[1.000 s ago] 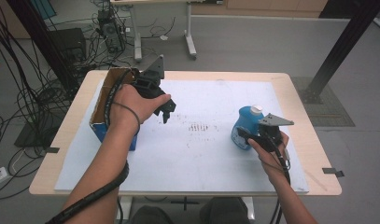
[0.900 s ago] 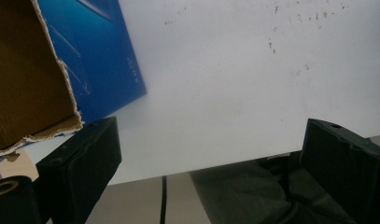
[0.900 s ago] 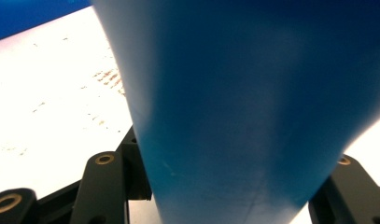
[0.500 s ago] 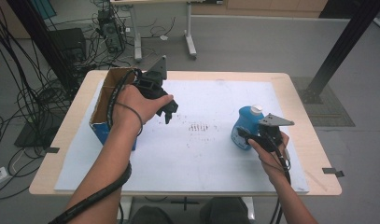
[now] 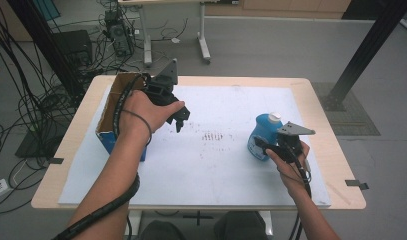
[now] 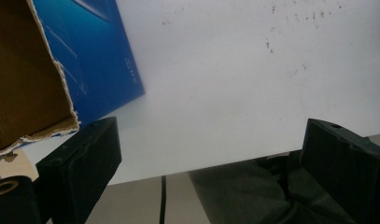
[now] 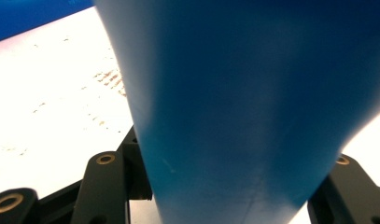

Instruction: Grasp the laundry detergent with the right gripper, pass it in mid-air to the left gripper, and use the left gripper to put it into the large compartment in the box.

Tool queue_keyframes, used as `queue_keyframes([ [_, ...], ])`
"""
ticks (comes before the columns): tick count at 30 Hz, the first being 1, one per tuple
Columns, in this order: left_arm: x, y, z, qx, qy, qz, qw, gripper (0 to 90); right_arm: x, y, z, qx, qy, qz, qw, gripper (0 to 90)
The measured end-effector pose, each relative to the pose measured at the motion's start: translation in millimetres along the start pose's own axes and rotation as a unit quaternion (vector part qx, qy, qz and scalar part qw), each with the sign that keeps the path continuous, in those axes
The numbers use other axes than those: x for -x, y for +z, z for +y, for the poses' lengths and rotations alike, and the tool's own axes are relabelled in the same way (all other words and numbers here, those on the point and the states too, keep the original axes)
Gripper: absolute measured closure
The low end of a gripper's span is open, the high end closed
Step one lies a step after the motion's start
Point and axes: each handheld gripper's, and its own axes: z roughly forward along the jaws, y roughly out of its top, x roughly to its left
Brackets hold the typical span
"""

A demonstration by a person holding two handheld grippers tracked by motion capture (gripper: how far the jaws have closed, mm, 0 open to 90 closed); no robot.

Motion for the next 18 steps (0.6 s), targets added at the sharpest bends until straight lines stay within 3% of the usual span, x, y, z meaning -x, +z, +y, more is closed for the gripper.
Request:
queue_keyframes([
  [18, 0.0, 0.4, -0.1, -0.001, 0.001, 0.001, 1.0, 5.7, 0.0, -0.1, -0.3, 0.001, 0.0, 0.0, 1.0, 44.2],
])
